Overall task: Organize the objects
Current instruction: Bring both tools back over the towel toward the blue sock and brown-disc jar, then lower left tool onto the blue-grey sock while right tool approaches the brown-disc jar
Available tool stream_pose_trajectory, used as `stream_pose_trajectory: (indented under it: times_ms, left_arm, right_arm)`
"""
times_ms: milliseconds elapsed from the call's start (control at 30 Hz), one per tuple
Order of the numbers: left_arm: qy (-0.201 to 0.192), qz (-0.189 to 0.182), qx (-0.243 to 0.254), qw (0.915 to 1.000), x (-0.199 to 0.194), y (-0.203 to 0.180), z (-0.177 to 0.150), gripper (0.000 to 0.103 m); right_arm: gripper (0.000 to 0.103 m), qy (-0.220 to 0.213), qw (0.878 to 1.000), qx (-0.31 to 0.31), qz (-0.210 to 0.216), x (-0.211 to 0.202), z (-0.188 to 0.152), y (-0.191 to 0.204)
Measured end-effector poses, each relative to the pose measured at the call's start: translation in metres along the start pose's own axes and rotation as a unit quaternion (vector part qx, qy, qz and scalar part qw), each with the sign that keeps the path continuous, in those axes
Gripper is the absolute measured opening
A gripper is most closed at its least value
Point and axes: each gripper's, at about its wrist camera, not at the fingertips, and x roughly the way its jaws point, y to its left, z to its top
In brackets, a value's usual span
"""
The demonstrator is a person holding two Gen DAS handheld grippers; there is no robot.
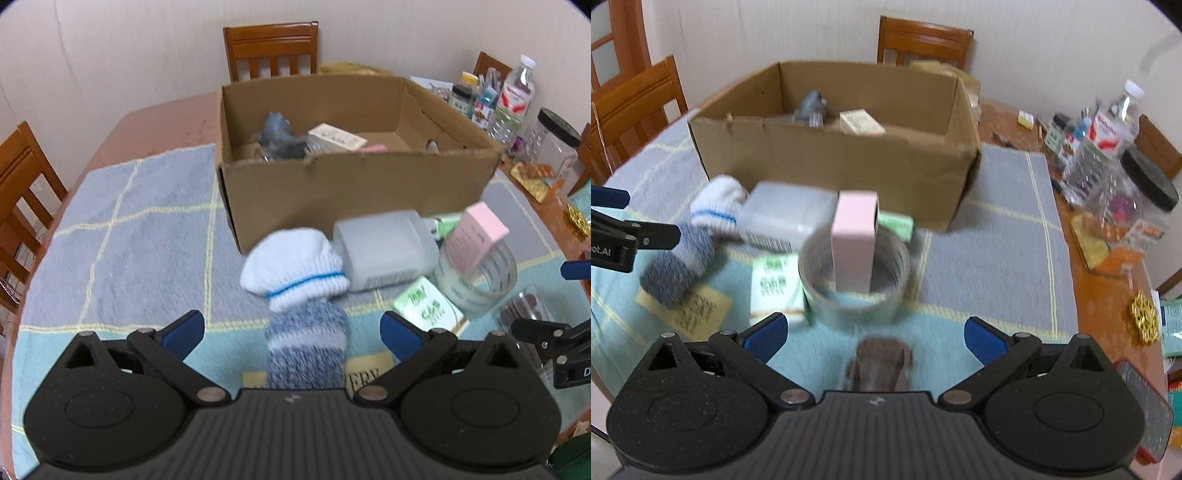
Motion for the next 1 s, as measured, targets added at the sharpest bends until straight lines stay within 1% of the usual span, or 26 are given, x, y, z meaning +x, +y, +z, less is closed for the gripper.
stream_pose_trajectory:
  times_ms: [100, 333, 467, 667, 833, 1000]
  left_arm:
    - [0.008, -0.001, 0.014, 0.9999, 0.004, -0.003, -0.004, 0.101]
    - [0.015, -0.021, 0.047, 0.9986, 0.015, -0.002, -0.012, 0.101]
    - [0.024, -0.041, 0.059, 0.9971, 0.022, 0.001, -0.016, 0.101]
    - [0.039, -0.057, 0.073, 0.9950, 0.035, 0.005, -0.022, 0.101]
    - [0.050, -0.047, 0.090, 0.9936, 0.043, 0.005, -0.027, 0.101]
    - [0.060, -0.034, 0.092, 0.9934, 0.045, 0.009, -0.031, 0.101]
  right_arm:
    - [0.103, 0.013, 1.000, 0.008, -0.007, 0.003, -0.010, -0.002]
    - [0.103, 0.040, 0.998, 0.046, -0.034, 0.008, -0.036, 0.000]
    - [0.103, 0.056, 0.995, 0.062, -0.062, 0.011, -0.045, 0.002]
    - [0.103, 0.077, 0.989, 0.081, -0.093, 0.012, -0.058, -0.002]
    - [0.103, 0.084, 0.985, 0.099, -0.112, 0.009, -0.066, -0.014]
    - [0.103, 0.087, 0.982, 0.110, -0.127, 0.010, -0.072, -0.027]
